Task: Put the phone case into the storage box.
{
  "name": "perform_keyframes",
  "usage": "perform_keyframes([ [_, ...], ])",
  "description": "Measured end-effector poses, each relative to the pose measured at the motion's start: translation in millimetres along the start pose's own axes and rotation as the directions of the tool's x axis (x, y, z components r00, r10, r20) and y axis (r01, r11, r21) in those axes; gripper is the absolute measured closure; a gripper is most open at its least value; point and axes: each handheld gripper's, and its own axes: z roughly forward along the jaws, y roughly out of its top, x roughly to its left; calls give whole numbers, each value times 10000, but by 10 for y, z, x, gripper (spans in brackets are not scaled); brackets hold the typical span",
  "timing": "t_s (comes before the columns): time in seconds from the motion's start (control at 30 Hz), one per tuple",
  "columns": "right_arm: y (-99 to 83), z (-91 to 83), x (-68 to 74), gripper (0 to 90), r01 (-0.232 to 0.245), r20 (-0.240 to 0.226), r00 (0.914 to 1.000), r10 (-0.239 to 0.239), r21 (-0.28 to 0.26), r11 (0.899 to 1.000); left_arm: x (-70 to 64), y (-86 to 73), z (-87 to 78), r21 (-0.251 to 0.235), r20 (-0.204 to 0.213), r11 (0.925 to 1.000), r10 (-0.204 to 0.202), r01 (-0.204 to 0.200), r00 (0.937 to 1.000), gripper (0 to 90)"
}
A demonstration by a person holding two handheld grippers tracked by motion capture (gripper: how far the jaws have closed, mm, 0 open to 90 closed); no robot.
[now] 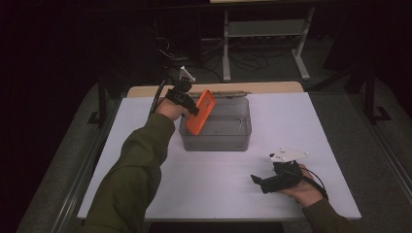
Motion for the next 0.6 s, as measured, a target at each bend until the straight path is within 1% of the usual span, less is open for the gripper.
perform_keyframes([
  [0.03, 0, -1, 0, 0, 1, -2, 10000, -1, -4, 10000, 1, -5, 13, -2, -8, 10000, -93, 93, 10000, 800],
  [0.17, 1, 2, 8, 0, 65, -24, 10000, -65, 18, 10000, 22, -22, 71, 139, -7, 9996, -247, 247, 9997, 800],
  [0.33, -1, 0, 1, 0, 5, -8, 10000, -5, -14, 10000, 29, -17, 119, 290, 16, 9992, -291, 290, 9996, 800],
  [0.6, -3, -4, 2, 0, -19, 4, 10000, 19, 32, 10000, 70, -57, 189, 414, -31, 9974, -596, 597, 9982, 799],
])
